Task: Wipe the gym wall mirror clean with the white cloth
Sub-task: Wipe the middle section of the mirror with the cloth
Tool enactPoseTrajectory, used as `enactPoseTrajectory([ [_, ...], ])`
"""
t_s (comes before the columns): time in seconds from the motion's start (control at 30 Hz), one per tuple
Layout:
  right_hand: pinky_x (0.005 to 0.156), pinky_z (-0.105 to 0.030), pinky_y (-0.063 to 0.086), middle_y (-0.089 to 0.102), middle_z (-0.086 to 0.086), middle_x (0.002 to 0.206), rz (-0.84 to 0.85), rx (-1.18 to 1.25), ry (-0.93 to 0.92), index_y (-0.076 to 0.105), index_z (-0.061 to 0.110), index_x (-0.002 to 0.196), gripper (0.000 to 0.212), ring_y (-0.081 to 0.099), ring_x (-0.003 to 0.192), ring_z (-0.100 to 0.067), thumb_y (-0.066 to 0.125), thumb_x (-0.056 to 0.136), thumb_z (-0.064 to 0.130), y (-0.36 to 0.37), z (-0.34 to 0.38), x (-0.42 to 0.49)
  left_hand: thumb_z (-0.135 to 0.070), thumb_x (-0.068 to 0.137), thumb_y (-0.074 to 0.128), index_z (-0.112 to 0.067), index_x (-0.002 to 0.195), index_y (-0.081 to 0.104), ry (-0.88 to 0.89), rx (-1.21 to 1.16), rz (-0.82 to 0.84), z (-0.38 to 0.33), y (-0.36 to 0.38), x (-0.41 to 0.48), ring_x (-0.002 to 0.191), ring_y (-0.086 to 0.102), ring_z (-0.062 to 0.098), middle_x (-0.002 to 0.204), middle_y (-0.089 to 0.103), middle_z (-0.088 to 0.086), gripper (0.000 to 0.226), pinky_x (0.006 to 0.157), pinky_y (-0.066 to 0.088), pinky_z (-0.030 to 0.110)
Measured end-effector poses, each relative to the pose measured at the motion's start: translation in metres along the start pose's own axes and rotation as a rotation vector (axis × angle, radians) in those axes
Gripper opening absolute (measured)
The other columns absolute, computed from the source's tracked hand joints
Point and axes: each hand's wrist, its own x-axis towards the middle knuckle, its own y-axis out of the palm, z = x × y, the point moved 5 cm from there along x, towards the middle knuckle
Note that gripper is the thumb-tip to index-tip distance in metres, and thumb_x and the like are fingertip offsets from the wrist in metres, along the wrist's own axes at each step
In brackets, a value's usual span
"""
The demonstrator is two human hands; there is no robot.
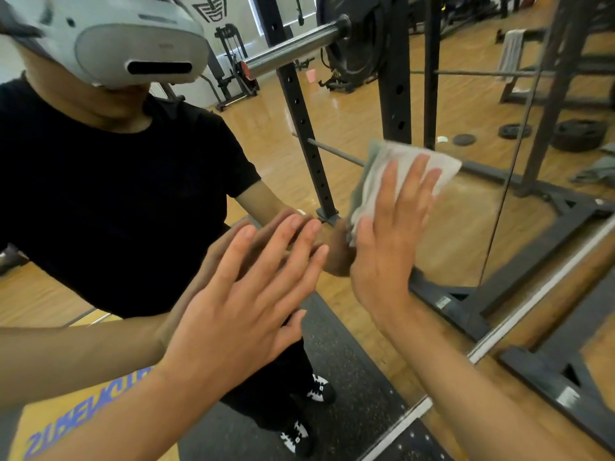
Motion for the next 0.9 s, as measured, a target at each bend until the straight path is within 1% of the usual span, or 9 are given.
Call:
enactPoseTrajectory([
  [0.07,0.127,-0.064,0.001,-0.009,-0.015,0.175,0.093,-0.019,-0.067,0.003,0.021,0.169,0.062,-0.007,0.16,-0.044,0.024,0.112,0.032,0.013,-0.013,-0.066,-0.053,0.106,0.029,-0.004,0.167,0.018,-0.008,-0.008,-0.006,0.001,0.0,0.0,0.162,0.003,0.04,0.175,0.004,0.025,0.079,0.129,-0.002,0.06],
  [0.13,0.122,-0.072,0.017,-0.012,-0.012,0.175,0.246,-0.064,0.021,-0.002,0.022,0.169,0.06,-0.005,0.16,-0.045,0.019,0.114,0.035,0.021,-0.049,-0.157,-0.056,0.105,0.033,-0.004,0.167,0.018,-0.014,0.001,-0.006,0.002,0.001,0.0,0.162,0.001,0.04,0.175,0.005,0.024,0.083,0.129,-0.001,0.06],
  [0.23,0.105,-0.077,0.04,-0.012,-0.014,0.175,0.429,-0.156,0.147,0.012,0.012,0.162,0.054,-0.006,0.161,-0.042,0.016,0.115,0.039,0.015,-0.087,-0.229,-0.058,0.103,0.037,-0.005,0.167,0.02,-0.008,-0.015,-0.018,0.004,0.001,0.001,0.162,0.003,0.039,0.175,0.007,0.023,0.085,0.129,0.001,0.058],
  [0.37,0.124,-0.072,0.012,-0.02,-0.01,0.174,0.208,-0.02,0.145,-0.007,0.022,0.168,0.059,-0.009,0.16,-0.045,0.012,0.115,0.039,0.011,-0.053,-0.116,-0.055,0.105,0.032,-0.004,0.167,0.019,-0.009,0.015,-0.015,0.003,0.0,0.002,0.161,0.007,0.039,0.175,0.008,0.023,0.082,0.129,0.0,0.059],
  [0.5,0.127,-0.065,0.0,0.001,-0.024,0.173,-0.04,0.024,0.094,0.009,0.015,0.166,0.059,-0.003,0.16,-0.047,0.014,0.113,0.04,0.0,-0.014,0.003,-0.052,0.106,0.025,-0.004,0.167,0.017,-0.003,0.028,-0.002,0.0,0.001,0.0,0.161,0.008,0.041,0.175,0.007,0.025,0.078,0.129,-0.002,0.061],
  [0.63,0.127,-0.063,-0.001,-0.012,-0.015,0.174,0.105,-0.01,-0.024,-0.002,0.022,0.168,0.058,-0.007,0.159,-0.047,0.015,0.115,0.036,0.012,-0.026,-0.079,-0.056,0.103,0.034,-0.004,0.167,0.017,-0.011,0.011,0.007,0.0,0.0,0.0,0.161,0.006,0.041,0.175,0.005,0.025,0.085,0.129,-0.002,0.061],
  [0.77,0.114,-0.069,0.023,-0.011,-0.016,0.175,0.444,-0.115,0.126,0.002,0.017,0.169,0.059,-0.006,0.16,-0.043,0.018,0.115,0.038,0.014,-0.072,-0.235,-0.058,0.103,0.036,-0.006,0.168,0.019,-0.01,0.0,0.014,0.002,-0.002,0.001,0.161,0.009,0.039,0.175,0.008,0.023,0.085,0.129,-0.002,0.061],
  [0.83,0.112,-0.073,0.029,-0.013,-0.012,0.175,0.477,-0.12,0.169,0.006,0.018,0.167,0.057,-0.007,0.161,-0.04,0.017,0.115,0.04,0.011,-0.078,-0.232,-0.058,0.103,0.034,-0.005,0.168,0.019,-0.007,0.002,0.011,0.001,-0.002,0.002,0.161,0.009,0.038,0.175,0.009,0.023,0.084,0.129,-0.002,0.061],
  [0.9,0.12,-0.077,0.019,-0.019,-0.009,0.175,0.377,-0.032,0.141,-0.006,0.025,0.169,0.059,-0.011,0.16,-0.041,0.015,0.115,0.038,0.011,-0.06,-0.175,-0.057,0.104,0.033,-0.005,0.167,0.019,-0.003,0.011,0.009,0.002,-0.002,0.002,0.161,0.01,0.039,0.175,0.009,0.024,0.084,0.129,0.0,0.061],
])
